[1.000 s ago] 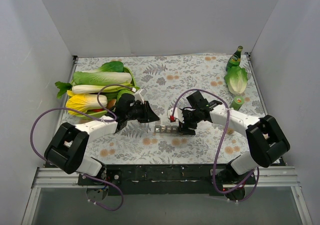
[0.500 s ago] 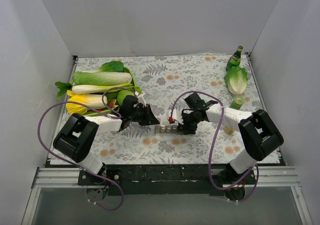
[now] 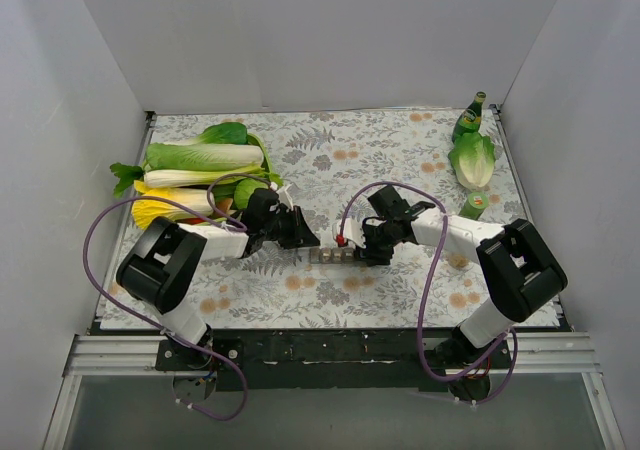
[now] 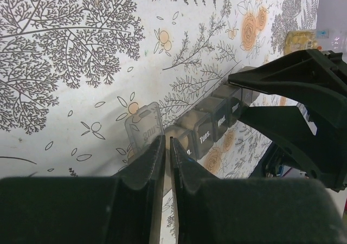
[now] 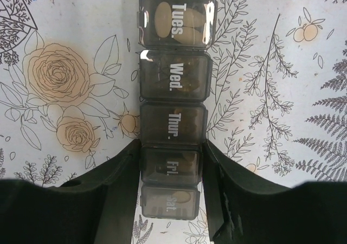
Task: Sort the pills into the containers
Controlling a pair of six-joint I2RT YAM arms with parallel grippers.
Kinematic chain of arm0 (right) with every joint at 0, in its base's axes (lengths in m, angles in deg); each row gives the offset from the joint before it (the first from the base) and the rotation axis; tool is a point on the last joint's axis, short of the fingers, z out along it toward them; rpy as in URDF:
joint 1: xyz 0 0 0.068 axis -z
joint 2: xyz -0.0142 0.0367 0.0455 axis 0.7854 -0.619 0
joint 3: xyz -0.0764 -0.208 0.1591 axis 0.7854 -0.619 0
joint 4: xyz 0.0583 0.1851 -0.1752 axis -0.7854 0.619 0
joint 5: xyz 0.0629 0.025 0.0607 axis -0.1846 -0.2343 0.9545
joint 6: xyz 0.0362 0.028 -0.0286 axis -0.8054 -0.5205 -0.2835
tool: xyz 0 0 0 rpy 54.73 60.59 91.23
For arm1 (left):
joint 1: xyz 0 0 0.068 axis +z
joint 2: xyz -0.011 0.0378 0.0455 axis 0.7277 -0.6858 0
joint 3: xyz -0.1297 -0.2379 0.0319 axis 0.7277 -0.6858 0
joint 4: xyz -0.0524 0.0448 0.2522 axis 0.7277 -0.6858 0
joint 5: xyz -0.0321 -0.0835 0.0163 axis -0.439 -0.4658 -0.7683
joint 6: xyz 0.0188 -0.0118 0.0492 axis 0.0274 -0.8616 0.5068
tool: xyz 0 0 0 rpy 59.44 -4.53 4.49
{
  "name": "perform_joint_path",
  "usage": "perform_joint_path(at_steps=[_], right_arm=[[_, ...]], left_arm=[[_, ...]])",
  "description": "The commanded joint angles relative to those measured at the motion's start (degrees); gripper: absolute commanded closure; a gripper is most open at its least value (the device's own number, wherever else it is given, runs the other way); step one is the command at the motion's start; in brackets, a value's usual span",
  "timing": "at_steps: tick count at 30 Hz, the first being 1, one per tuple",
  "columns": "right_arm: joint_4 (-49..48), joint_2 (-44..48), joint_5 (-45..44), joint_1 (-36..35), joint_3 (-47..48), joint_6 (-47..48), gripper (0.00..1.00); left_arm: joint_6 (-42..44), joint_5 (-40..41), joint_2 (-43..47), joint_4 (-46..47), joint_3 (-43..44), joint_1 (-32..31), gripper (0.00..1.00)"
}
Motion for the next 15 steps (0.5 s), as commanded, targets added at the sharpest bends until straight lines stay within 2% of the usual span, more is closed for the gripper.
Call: perform_joint_path(at_steps=[1,3,4,6,7,8,11,12,14,15], right_arm=[[-0.9,-0.3,-0.9,-0.6,-1.2,1.5,0.57],[-0.4,-0.3,-1.2,-0.6,-0.9,1.7,0.53],[0.0,-0.2,-1.2,-0.6,-0.3,2.4,0.44],[1.5,0.1,-1.1,-0.5,0.3,2.8,0.35],[2.1,1.0,-0.9,-0.5,1.0,3.3,0.27],[3.0,1.6,-0.8,-0.5,1.3,3.9,0.24],[4.7,4.4,-0.4,-0.4,2.5,5.2,0.11],[6.2,5.1,-0.3,-0.2,3.1,5.4,0.09],[8.1,6.8,-0.1,0.2,4.8,5.8,0.07],[10.6,7.3,0.6,1.1,5.3,6.0,0.07]], left_arm=[[0.1,0.2,2.2,0.1,0.3,0.6,0.91],[0.0,-0.5,3.9,-0.2,0.2,0.5,0.89],[0.0,-0.7,6.1,-1.0,0.2,0.5,0.87],[0.3,-0.5,8.6,-2.1,0.2,0.5,0.82],[0.8,0.0,11.5,-3.6,0.2,0.7,0.79],[1.1,0.3,12.8,-4.4,0.2,0.8,0.72],[3.3,2.0,19.5,-7.6,0.2,1.5,0.59],[4.1,2.7,21.1,-9.2,0.3,1.7,0.49],[7.1,5.7,26.1,-11.0,0.5,2.4,0.39],[8.5,6.9,27.7,-12.3,0.5,2.6,0.29]])
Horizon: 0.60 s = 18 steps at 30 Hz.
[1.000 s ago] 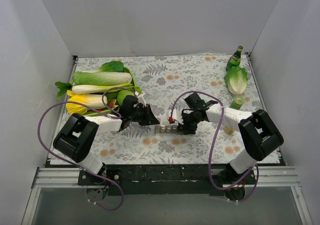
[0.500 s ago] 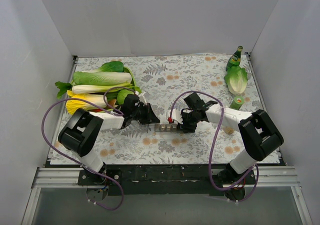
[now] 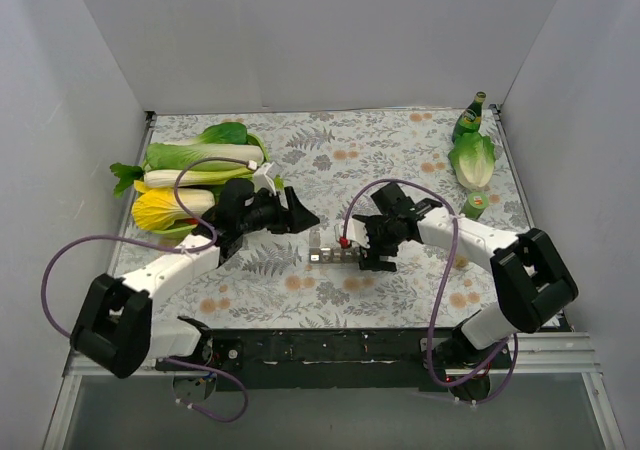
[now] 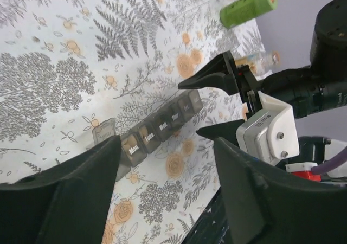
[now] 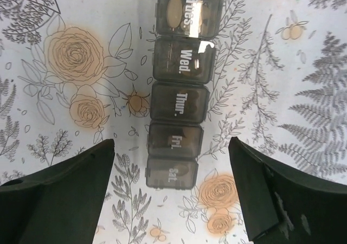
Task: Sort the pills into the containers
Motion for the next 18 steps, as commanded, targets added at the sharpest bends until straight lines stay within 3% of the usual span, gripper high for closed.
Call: perform_joint_path(at_steps=[1,3,4,9,14,18], right_arm=[[7.6,5.4,2.0,1.7,5.1,2.1,0.06],[10.1,7.2,2.7,4.1,6.1,2.0,0.05],[12.8,9.2,2.7,5.2,6.2,2.0,0.05],[21.2,14.9,5.4,18.1,8.0,1.5,0.05],[28.2,17.4,8.8,31.1,11.9,-2.3,0.08],[28.0,18.2,6.9,41.8,13.4,-6.8,0.11]], left_arm=[[6.8,6.4,9.7,-6.2,0.6,1.4,0.24],[10.2,9.9,15.6,-6.6,0.2,1.6,0.15],[11.1,11.3,17.7,-6.3,-0.6,1.7,0.02],[16.5,9.7,28.3,-3.1,-4.3,2.0,0.02],[20.5,7.8,30.8,-6.4,-5.7,2.0,0.02],[22.1,7.0,31.1,-8.5,-6.6,2.1,0.02]])
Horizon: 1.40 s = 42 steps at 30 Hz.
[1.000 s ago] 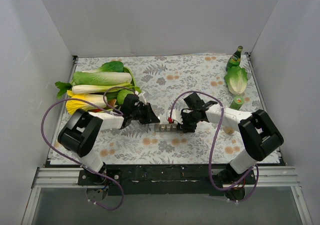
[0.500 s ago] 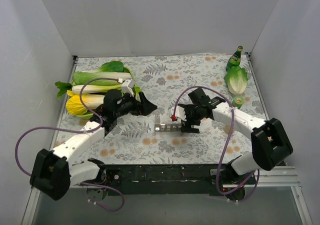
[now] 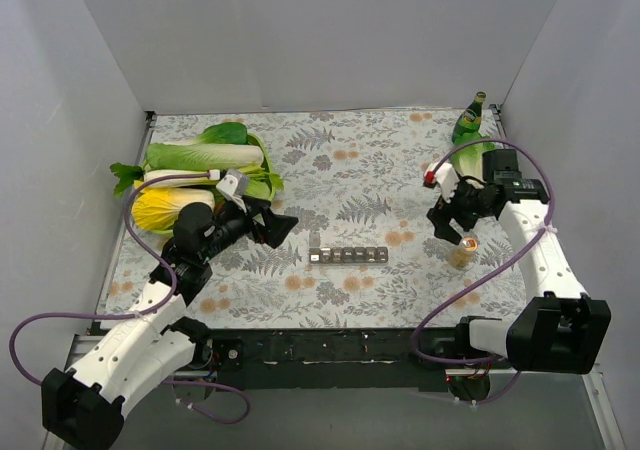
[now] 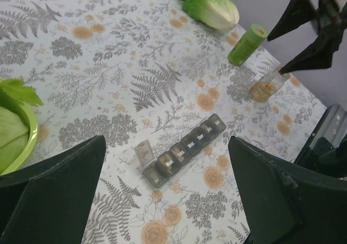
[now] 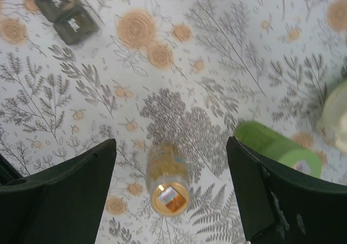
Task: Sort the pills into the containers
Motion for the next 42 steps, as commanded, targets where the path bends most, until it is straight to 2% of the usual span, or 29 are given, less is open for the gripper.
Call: perform_joint_path(at_steps=[1,5,8,12,24,30,35,36,39,42], right_arm=[[4.4,1.9,0.2,8.8,2.9,-5.2,0.12],[3.9,3.1,-6.2,13.8,0.8,-7.3,0.13],[2.0,3.4,-10.0,14.0,-1.8,-9.8,0.13],[1.2,1.9,-9.1,14.1,-2.3,-12.3,0.14],[0.7,-1.3,-9.2,12.7,-6.6,-14.4,0.26],[-0.4,-0.6,-9.9,12.0,-8.1,-14.4,0.38],[-0.8,-0.6,-9.8,11.5,-7.8,-14.0,0.53],[-0.8,-0.6,-9.7,11.4,-7.8,-13.9,0.56],[-0.4,-0.9,-8.8,11.0,-7.5,-12.4,0.73],[2.4,-1.2,-5.0,9.3,-6.4,-8.2,0.76]], left_arm=[[4.2,-1.5,0.4,-3.6,-1.8,0.3,0.02],[3.7,-2.9,0.6,-3.1,-3.9,0.2,0.02],[2.9,-3.0,1.2,-1.3,-6.1,0.3,0.02],[3.6,-2.8,1.0,-1.4,-5.9,0.3,0.02],[3.5,-5.0,-0.9,-0.8,-5.6,0.3,0.02],[2.7,-4.4,0.1,0.0,-6.2,0.2,0.02],[2.3,-6.9,0.1,0.7,-6.5,0.3,0.02],[2.4,-8.4,0.1,0.9,-6.5,0.3,0.02],[2.4,-13.6,0.1,3.1,-7.3,0.2,0.02],[2.2,-18.2,0.1,7.5,-9.2,0.1,0.02]])
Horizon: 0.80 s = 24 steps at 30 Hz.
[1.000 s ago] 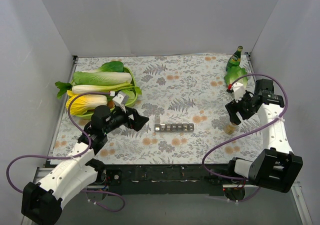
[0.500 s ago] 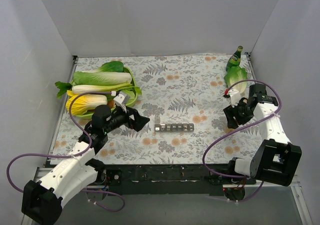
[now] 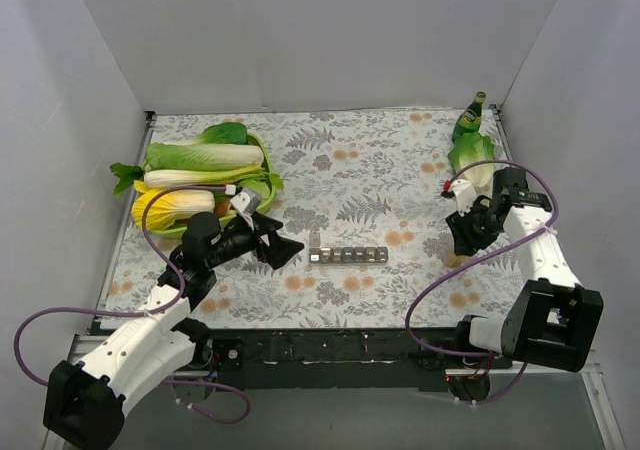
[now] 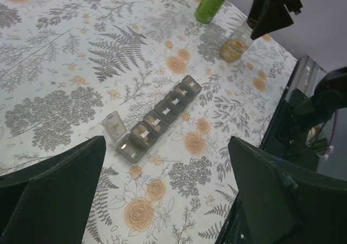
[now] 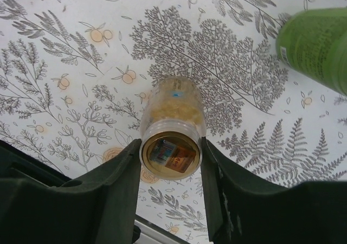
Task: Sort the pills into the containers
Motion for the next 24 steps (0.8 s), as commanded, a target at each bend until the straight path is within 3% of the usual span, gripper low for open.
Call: perform_joint_path(at_steps=[1,9,16,20,21,24], right_arm=[[3.4,0.2,5.7,-2.7,2.3,6.1,0.76],[8.5,0.6,6.3,-21.7,2.9,17.4,0.76],[3.8,-1.1,7.9,-35.0,2.5,15.2,0.70],[1.5,-3.1,9.3,-38.8,3.5,12.1,0.45],[1.4,-3.8,9.8,-38.8,4.4,11.5,0.32],[1.7,-3.0,10.7,-38.5,6.2,10.8,0.20]], left_arm=[[-0.3,-10.3,0.8,6.8,-2.7,0.2,0.02],[0.8,-13.6,-0.7,9.2,-3.6,-0.6,0.02],[-0.8,-12.0,-1.6,9.0,-3.8,-1.7,0.02],[-1.5,-10.1,-2.8,9.2,-3.1,-3.4,0.02],[-1.6,-9.4,-3.2,9.2,-2.9,-4.3,0.02],[-0.9,-7.6,-4.6,9.1,-2.1,-6.5,0.02]])
